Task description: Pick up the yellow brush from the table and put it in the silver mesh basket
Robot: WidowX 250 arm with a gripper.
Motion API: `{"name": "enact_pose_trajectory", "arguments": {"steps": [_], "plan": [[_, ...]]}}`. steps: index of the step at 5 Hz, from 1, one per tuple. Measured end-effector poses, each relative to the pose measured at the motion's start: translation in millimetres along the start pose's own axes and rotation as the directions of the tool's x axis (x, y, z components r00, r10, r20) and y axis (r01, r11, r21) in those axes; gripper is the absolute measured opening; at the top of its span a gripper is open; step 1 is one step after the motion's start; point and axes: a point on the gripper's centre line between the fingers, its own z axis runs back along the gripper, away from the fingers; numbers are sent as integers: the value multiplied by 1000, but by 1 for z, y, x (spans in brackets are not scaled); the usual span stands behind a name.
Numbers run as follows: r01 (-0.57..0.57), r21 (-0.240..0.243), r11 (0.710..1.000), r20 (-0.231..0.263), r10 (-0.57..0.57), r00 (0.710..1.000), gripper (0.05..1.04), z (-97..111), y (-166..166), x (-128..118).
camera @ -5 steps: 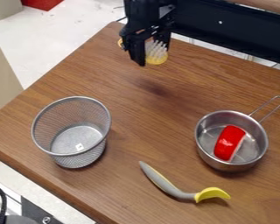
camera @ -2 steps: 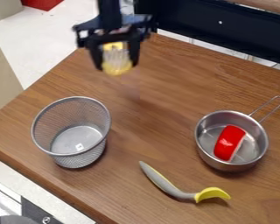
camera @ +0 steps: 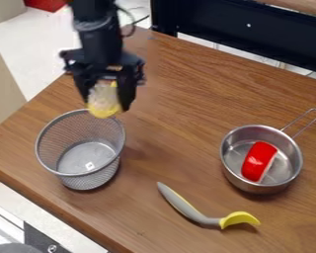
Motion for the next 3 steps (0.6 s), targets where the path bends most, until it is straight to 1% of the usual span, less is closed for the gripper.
{"name": "enact_pose_trajectory", "arguments": {"steps": [1, 2, 3], "plan": [[113, -21, 993, -5, -113, 994, 752, -1, 8, -17], [155, -12, 988, -15, -155, 988, 752, -6, 13, -26], [186, 15, 983, -34, -185, 982, 752, -11, 17, -32]]}}
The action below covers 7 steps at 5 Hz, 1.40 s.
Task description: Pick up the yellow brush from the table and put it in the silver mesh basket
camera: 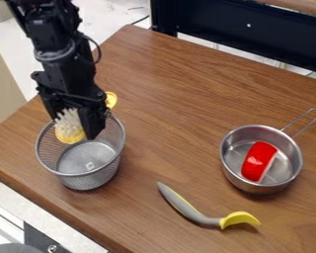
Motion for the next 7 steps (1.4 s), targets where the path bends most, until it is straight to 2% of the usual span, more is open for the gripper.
{"name": "enact_pose_trajectory", "arguments": {"steps": [1, 2, 5, 7], "plan": [[-2, 32, 999, -40, 4, 999, 797, -5, -2, -1], [-42, 45, 998, -122, 47, 991, 996, -11, 1, 3], [-85, 64, 994, -124, 92, 988, 999, -11, -2, 8], [-152, 40, 988, -103, 155, 982, 999, -3, -6, 19]]}}
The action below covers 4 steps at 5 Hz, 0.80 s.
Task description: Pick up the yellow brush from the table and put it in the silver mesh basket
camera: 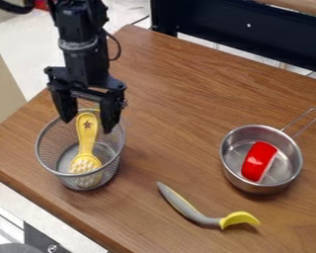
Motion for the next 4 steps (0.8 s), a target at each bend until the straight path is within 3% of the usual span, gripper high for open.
{"name": "enact_pose_trajectory", "arguments": {"steps": [3, 4], "plan": [[-214, -45, 976, 49, 216, 975, 999, 9, -16, 17], [-226, -75, 971, 176, 236, 956, 999, 21, -39, 9]]}}
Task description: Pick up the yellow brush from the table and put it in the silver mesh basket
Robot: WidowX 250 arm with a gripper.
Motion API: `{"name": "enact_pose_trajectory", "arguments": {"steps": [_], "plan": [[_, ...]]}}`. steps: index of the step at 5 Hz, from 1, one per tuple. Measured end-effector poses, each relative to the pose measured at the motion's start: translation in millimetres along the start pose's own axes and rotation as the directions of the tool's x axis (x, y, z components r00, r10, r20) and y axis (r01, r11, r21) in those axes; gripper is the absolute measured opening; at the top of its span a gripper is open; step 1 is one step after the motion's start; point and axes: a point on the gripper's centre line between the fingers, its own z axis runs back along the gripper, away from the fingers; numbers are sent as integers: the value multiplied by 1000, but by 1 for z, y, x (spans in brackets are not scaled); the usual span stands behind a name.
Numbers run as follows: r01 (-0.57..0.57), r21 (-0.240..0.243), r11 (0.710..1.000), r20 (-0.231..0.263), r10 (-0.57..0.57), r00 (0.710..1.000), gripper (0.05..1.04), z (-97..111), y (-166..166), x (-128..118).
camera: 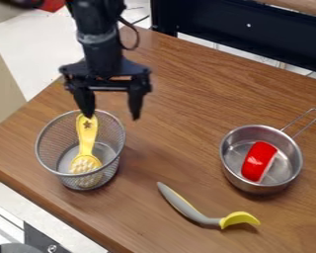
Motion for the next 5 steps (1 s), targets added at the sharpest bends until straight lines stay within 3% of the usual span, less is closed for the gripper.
{"name": "enact_pose_trajectory", "arguments": {"steps": [1, 2, 3, 5], "plan": [[60, -9, 998, -31, -60, 998, 999, -8, -30, 2], [94, -26, 995, 19, -93, 995, 999, -9, -53, 1], [87, -27, 996, -7, -87, 996, 999, -10, -66, 15], [-66, -34, 997, -15, 65, 998, 999, -12, -76, 82]]}}
